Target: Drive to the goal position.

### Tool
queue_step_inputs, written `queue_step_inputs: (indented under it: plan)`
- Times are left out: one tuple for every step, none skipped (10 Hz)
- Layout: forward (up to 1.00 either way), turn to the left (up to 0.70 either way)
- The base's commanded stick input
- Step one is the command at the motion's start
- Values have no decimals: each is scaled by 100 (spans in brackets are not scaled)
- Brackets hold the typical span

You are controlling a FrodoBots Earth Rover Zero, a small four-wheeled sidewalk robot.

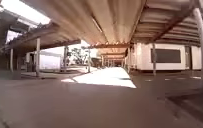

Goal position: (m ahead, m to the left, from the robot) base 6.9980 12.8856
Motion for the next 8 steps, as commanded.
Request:
queue_step_inputs:
  plan:
    - [50,0]
    - [50,0]
    - [50,0]
    - [50,0]
    - [50,0]
    - [50,0]
    - [50,0]
    - [50,0]
